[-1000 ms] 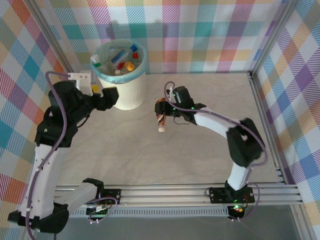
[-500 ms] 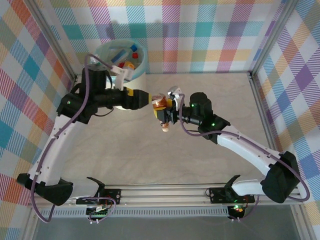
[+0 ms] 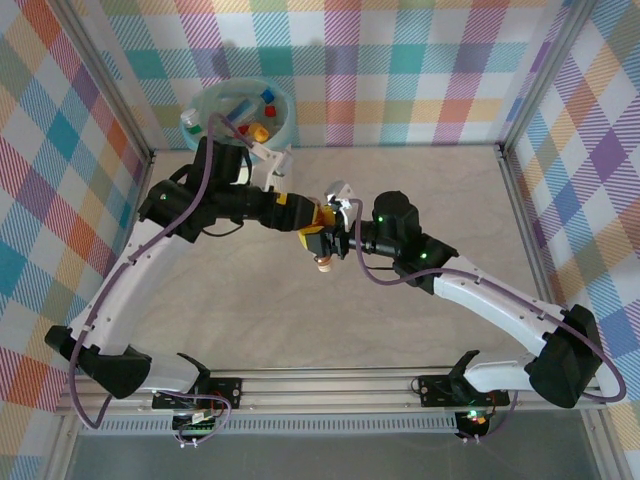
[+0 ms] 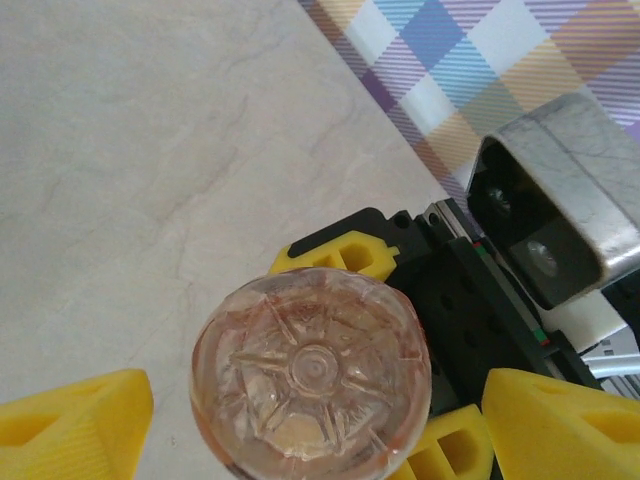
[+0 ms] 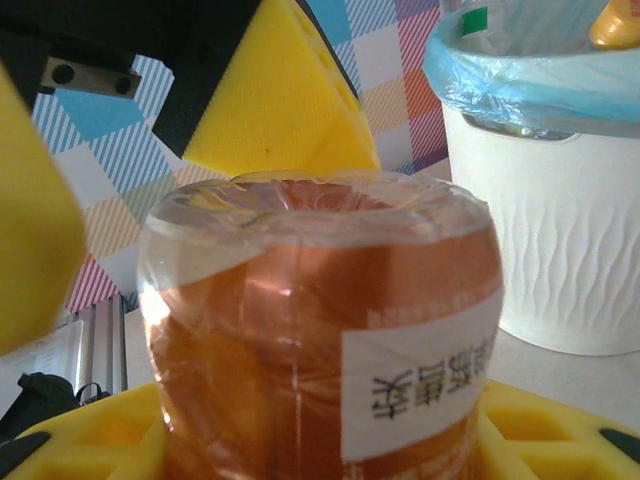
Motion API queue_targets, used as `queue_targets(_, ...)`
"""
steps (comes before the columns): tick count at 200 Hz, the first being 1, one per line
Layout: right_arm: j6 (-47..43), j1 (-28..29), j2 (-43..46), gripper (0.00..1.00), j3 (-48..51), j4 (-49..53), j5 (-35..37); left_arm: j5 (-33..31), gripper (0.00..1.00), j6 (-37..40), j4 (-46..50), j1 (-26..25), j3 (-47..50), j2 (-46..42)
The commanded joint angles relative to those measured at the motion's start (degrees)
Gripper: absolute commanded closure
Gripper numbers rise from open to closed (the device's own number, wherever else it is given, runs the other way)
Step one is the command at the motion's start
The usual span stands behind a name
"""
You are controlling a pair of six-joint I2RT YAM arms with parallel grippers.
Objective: Put the plastic bottles in the bin
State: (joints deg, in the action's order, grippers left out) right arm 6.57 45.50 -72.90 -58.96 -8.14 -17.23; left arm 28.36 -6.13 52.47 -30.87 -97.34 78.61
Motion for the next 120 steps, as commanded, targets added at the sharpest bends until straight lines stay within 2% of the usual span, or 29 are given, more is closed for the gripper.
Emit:
queue_targets(1,-0.64,0.55,0.48,0.51,-1.2,-3.56,-1.13,0.57,0.16,1.12,0.8,-1.12,-0.22,0.42)
queue_targets(16,-0.25,0.54,0.56,0.51,-1.08,-4.11,-0.87,0.83,0.2,0.96,0.62,-1.21,0.11,0.67)
queue_targets(40,-0.33,0.56,0.57,0.51,-1.07,-4.09,-0.62,0.38,0.32,0.3,-0.06,-1.21,0.22,0.67)
queue_targets(87,-1.72,0.56,0.48,0.48,-0.94,-2.95,0.95,-1.16,0.46,-1.33,-2.86,-1.16,-0.15,0.33)
queue_targets(99,-1.6,0.56,0.48,0.42,-1.06,-2.57,1.96,-2.35,0.47,-1.55,-3.45,-1.21,-0.43,0.1)
queue_targets(120,-0.8,0.56,1.05,0.22,-1.12,-2.12,7.25,-7.53,0.47,-2.85,-5.35,-1.21,-1.56,-0.99)
